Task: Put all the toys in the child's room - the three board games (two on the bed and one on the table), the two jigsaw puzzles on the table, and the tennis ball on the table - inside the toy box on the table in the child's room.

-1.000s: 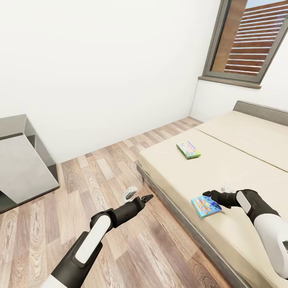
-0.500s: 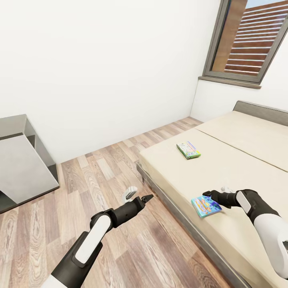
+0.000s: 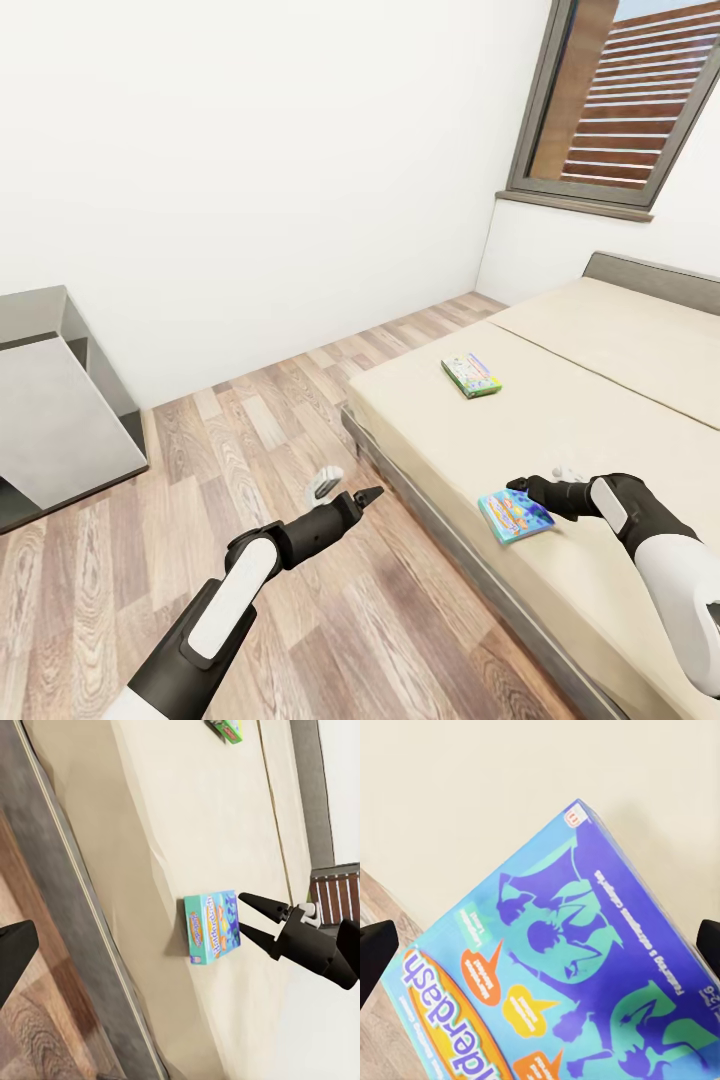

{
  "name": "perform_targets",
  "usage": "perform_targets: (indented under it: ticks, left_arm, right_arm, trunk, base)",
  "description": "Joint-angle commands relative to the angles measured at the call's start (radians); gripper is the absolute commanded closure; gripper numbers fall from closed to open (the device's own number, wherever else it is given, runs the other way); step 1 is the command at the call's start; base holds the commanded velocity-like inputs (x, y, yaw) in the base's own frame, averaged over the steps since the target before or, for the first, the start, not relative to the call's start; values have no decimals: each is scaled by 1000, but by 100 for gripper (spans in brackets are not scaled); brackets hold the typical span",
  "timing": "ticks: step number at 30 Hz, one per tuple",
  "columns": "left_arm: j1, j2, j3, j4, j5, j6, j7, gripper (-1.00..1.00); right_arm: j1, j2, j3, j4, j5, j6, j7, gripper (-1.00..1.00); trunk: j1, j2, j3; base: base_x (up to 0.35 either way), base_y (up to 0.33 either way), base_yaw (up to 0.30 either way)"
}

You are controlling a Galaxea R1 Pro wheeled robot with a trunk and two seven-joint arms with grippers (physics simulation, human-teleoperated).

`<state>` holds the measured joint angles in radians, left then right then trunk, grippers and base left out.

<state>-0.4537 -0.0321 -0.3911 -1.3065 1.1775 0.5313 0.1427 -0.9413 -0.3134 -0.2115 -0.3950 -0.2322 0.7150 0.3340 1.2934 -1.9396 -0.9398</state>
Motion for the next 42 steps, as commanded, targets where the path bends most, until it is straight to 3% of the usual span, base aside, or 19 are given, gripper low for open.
perform_targets:
  ticks: [1,13,26,32,42]
  left_arm:
    - [0,0,0,-1,11,2,9,-100]
    - [-1,-3,0,26,11,2,9,-100]
    - [-8,-8,2,119,13,-4,7,-100]
    - [-11,-9,1,147,12,-27,6,-100]
    - [-23,-19,2,249,13,-81,-13,-100]
  right_arm:
    - [-1,0,-6,-1,3,6,3,-100]
    - [-1,-8,-8,-1,4,5,2,-100]
    - [-2,-20,-9,-8,5,-12,1,-100]
    - [0,-38,-14,-33,5,-21,0,-100]
    - [14,-68,-58,-119,5,-25,0,-100]
  trunk:
    - [0,0,-1]
    - [0,0,-1]
    - [0,0,-1]
    - [0,0,-1]
    - [0,0,-1]
  base:
    - [0,0,0]
    - [0,0,0]
    - [0,0,0]
    - [0,0,0]
    - [0,0,0]
